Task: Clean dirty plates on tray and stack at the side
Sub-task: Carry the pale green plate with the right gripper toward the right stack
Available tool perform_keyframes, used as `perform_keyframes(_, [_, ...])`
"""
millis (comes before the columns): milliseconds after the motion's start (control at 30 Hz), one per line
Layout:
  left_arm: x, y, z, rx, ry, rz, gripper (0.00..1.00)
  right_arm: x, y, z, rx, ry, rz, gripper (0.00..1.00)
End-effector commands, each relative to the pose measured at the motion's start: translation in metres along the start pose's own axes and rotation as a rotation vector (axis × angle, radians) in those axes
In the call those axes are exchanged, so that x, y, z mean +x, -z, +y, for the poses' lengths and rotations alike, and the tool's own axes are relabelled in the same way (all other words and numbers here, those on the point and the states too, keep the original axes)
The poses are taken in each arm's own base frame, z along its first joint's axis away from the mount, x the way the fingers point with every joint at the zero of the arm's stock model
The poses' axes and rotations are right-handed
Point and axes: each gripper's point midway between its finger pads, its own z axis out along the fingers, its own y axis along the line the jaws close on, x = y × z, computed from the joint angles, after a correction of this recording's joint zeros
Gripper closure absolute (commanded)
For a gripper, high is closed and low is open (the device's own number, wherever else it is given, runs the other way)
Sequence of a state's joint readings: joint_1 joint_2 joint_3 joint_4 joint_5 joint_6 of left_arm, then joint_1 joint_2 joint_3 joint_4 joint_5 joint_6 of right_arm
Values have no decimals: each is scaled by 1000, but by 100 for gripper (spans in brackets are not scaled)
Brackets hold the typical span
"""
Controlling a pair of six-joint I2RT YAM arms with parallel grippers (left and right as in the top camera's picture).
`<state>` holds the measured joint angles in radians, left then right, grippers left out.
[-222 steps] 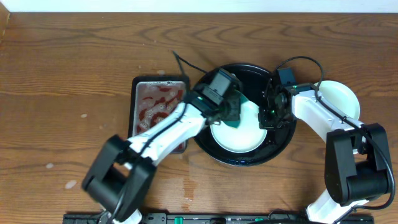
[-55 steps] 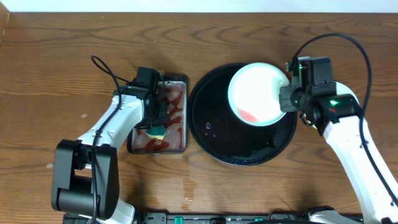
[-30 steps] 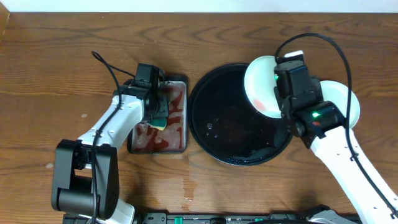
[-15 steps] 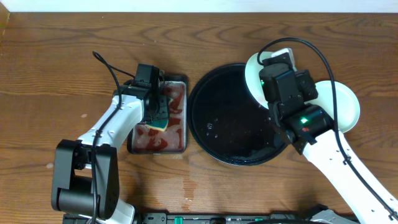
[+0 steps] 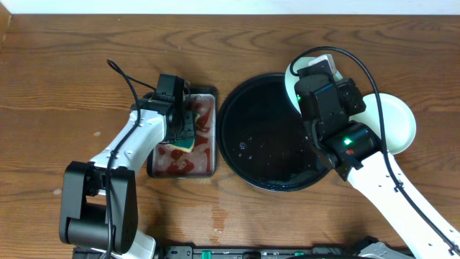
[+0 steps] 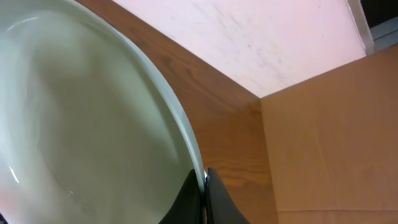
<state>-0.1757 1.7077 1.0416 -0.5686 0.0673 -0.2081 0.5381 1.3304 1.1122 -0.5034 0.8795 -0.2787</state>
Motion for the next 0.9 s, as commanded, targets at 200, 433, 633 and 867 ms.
perform_keyframes(200, [2,-3,5,-20,-5,9,43,-3,4,-8,34,-8,-12,99])
perform_keyframes(433, [2,-3,5,-20,-5,9,43,-6,4,-10,41,18,-21,99])
perform_keyframes(633, [2,-3,5,-20,-5,9,43,-22,5,-15,65,175,-69,99])
perform_keyframes(867, [2,-3,5,-20,-5,9,43,-51,10,-29,141,395,-151,99])
